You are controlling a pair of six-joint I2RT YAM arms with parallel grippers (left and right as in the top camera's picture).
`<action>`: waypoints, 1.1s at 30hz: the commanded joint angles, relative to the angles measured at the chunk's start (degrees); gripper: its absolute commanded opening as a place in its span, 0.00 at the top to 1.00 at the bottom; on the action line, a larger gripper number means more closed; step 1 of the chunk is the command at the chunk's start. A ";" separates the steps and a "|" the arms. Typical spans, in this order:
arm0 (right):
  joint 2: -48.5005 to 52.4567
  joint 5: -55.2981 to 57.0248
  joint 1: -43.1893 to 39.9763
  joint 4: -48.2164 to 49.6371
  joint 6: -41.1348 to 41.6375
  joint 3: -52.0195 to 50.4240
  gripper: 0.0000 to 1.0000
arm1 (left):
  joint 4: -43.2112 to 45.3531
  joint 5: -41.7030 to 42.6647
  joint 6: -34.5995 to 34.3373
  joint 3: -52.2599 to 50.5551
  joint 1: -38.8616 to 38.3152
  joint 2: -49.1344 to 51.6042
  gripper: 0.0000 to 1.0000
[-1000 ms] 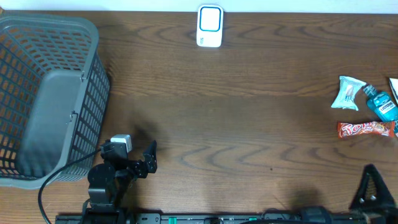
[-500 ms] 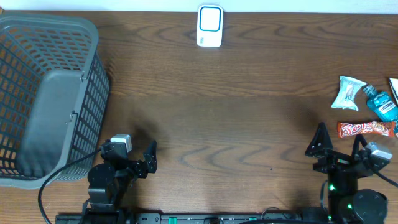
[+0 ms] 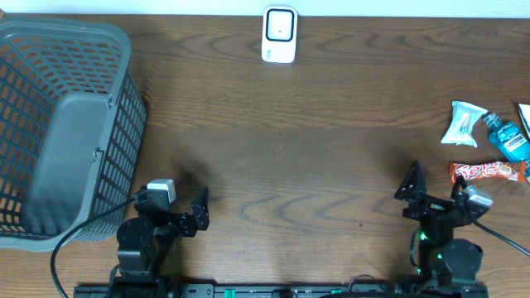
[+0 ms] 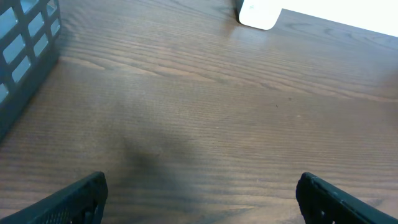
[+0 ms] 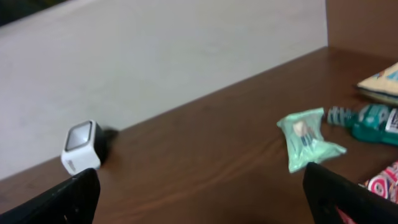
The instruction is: Scan the item barcode
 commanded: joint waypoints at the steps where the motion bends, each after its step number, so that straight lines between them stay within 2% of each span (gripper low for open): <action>1: -0.46 0.35 -0.24 1.95 -0.70 -2.93 0.01 | -0.68 0.24 -0.07 -0.39 -0.17 -0.24 0.04; 5: -0.46 0.15 -0.24 5.42 -1.38 -6.78 0.01 | -0.68 0.26 -0.07 -0.39 -0.17 -0.24 0.04; 13: -0.46 -6.58 -0.22 5.73 -16.24 -7.21 0.01 | -0.68 0.26 -0.07 -0.39 -0.20 -0.24 0.03; 33: -0.42 -6.34 -0.22 5.81 -15.69 -7.21 0.01 | -0.68 0.24 -0.07 -0.37 -0.20 -0.24 0.04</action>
